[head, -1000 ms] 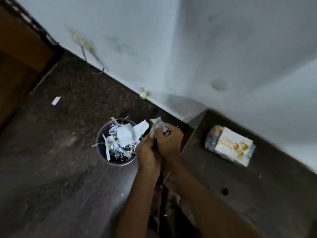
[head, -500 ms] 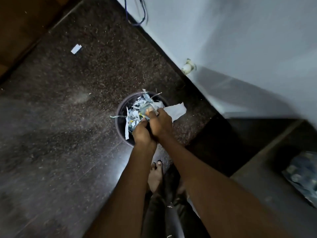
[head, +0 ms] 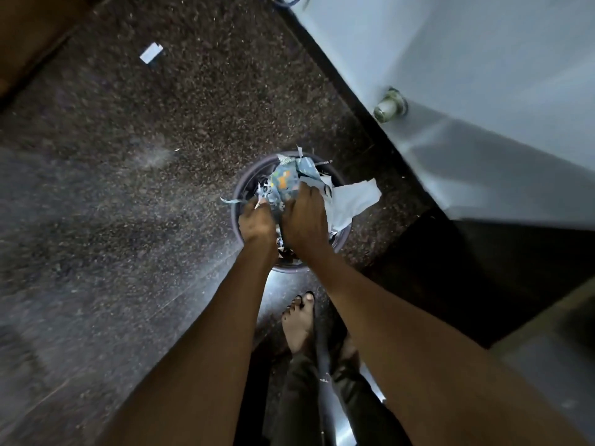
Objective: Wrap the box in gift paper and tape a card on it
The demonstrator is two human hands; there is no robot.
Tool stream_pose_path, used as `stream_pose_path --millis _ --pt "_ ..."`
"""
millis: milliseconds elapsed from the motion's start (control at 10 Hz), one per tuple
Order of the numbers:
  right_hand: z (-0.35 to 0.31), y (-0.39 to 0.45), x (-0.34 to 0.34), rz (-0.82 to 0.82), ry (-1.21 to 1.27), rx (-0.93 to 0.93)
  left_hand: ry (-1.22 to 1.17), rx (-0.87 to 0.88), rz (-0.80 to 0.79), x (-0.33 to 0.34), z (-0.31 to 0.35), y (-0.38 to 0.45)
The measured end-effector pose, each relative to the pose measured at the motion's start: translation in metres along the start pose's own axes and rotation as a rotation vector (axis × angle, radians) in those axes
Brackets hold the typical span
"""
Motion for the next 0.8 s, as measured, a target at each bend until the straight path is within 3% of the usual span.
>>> stream_pose_path --millis 100,200,300,400,600,800 --pt "-0.007 -0.01 -0.002 0.047 -0.181 -0.136 0.046 0.064 0.071 -0.008 0.003 -0.007" --pt "-0.018 -0.012 -0.002 0.106 -0.417 -0.308 0.309 0.282 0.172 -0.019 0.013 -0.023" --pt "-0.014 -0.012 0.021 -0.146 -0.633 -0.406 0.414 0.379 0.106 -0.012 0.01 -0.023" --pt "0.0 -0.02 0.036 -0.334 -0.758 -0.406 0.379 0.175 -0.051 -0.004 -0.011 -0.02" --pt "-0.012 -0.032 0.006 -0.273 -0.534 -0.407 0.379 0.203 -0.123 -0.003 -0.005 -0.028" --pt "-0.027 -0.055 -0.056 -0.08 -0.455 -0.446 0.522 0.394 -0.16 0.002 0.028 -0.092"
Point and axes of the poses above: each hand's wrist, its own y-axis towards the middle knuckle, its own x-axis out of the palm, z = x × y, the point moved 8 cm from there along y, towards the middle knuckle
